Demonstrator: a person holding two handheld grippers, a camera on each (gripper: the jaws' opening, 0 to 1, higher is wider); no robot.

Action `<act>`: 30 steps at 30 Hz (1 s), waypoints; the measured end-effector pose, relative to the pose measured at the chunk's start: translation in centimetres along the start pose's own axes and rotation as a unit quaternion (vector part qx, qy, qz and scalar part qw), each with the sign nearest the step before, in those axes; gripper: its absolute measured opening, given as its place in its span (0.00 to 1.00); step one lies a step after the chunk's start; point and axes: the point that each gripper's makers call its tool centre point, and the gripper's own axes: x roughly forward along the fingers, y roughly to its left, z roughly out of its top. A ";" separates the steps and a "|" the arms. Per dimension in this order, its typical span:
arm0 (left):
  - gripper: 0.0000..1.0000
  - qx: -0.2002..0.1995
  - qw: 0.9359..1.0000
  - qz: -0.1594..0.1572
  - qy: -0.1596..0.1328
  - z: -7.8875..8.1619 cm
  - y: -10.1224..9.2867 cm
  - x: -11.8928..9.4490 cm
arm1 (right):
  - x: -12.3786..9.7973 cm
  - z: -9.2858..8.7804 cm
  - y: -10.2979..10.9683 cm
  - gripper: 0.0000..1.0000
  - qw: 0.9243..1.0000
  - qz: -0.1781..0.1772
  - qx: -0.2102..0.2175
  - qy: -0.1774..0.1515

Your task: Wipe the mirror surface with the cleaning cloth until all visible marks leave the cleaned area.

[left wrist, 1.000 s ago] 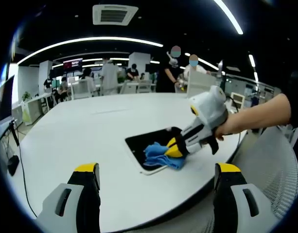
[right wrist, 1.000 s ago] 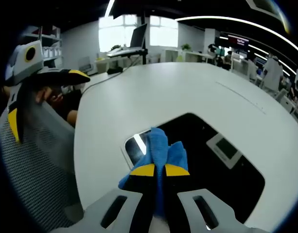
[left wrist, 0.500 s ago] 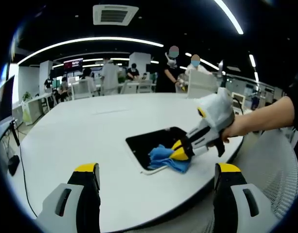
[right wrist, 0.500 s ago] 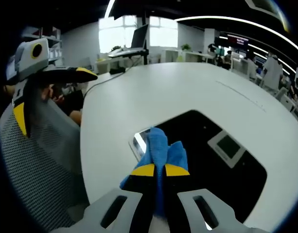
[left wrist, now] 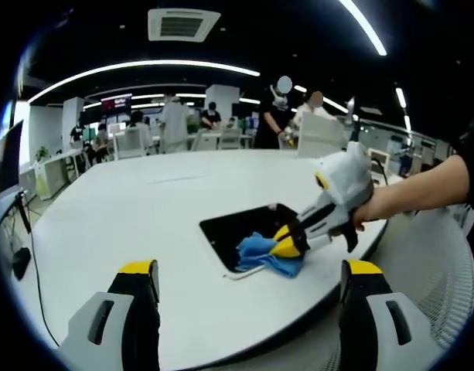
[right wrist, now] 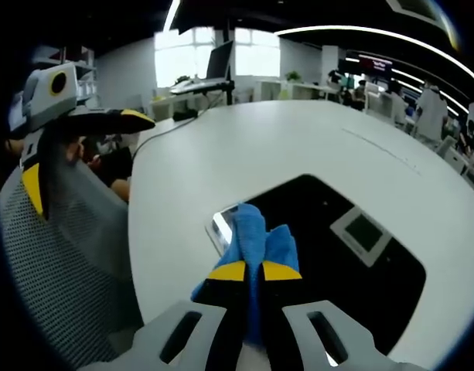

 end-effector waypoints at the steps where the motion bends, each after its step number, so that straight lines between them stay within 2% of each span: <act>1: 0.97 0.001 1.000 -0.001 -0.001 0.0 0.0 0.0 | 0.0 0.0 0.0 0.00 1.000 0.000 0.000 0.000; 17: 0.96 0.000 1.000 0.000 -0.001 0.0 0.0 0.0 | -0.2 -0.2 -0.2 0.00 1.000 -0.008 -0.007 0.001; 30: 0.96 0.000 1.000 -0.001 -0.003 0.1 0.0 0.0 | -1.9 -1.7 -1.9 0.00 0.999 -0.033 0.021 -0.001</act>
